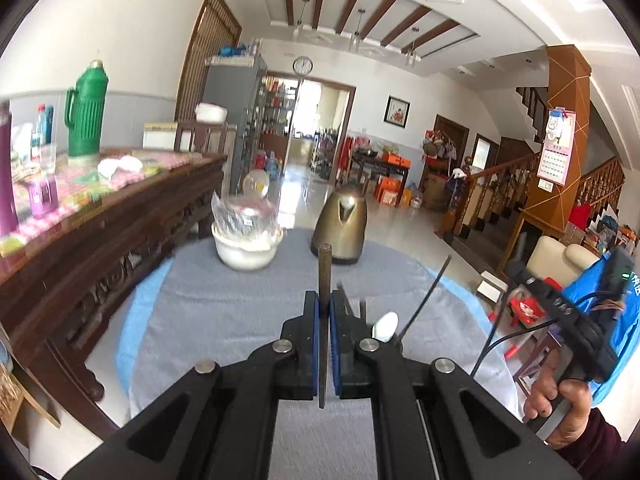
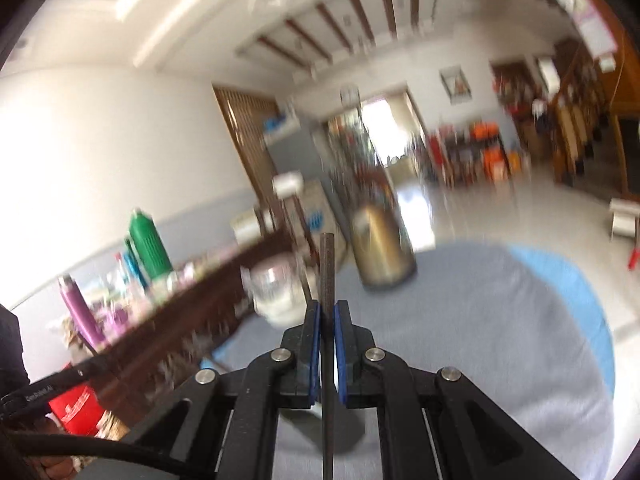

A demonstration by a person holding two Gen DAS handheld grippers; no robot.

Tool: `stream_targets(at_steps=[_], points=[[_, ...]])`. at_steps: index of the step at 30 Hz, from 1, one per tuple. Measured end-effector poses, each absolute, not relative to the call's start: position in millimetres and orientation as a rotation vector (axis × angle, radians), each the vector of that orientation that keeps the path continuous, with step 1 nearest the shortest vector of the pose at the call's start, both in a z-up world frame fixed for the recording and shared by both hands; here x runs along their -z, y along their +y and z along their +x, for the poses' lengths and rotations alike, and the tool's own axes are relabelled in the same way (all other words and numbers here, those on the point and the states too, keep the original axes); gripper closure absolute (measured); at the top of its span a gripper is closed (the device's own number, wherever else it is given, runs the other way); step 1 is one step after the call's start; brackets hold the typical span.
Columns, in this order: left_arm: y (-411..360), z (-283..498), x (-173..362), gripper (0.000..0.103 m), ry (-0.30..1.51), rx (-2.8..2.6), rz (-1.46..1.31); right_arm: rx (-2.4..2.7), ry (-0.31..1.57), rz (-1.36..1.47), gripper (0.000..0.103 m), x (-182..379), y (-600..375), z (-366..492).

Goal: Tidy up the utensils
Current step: 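Raise both chopsticks above the cup rim and open both grippers to drop them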

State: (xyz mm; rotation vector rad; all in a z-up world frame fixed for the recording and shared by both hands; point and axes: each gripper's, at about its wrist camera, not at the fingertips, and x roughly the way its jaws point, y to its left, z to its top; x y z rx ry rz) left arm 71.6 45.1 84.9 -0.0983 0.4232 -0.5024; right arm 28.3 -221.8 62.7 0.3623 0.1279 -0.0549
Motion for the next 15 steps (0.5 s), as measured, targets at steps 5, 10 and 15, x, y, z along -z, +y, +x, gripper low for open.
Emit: stream_targets(at_steps=[5, 10, 15], points=[[47, 68, -112, 0.098, 0.329, 0.476, -0.074, 0.122, -0.068, 0.218, 0.096, -99, -188, 9], [46, 71, -131, 0.098, 0.270, 0.471, -0.064, 0.141, -0.173, 0.154, 0.096, -115, -158, 16], [45, 79, -149, 0.098, 0.197, 0.478, -0.074, 0.143, -0.216, 0.167, 0.096, -122, -146, 32]])
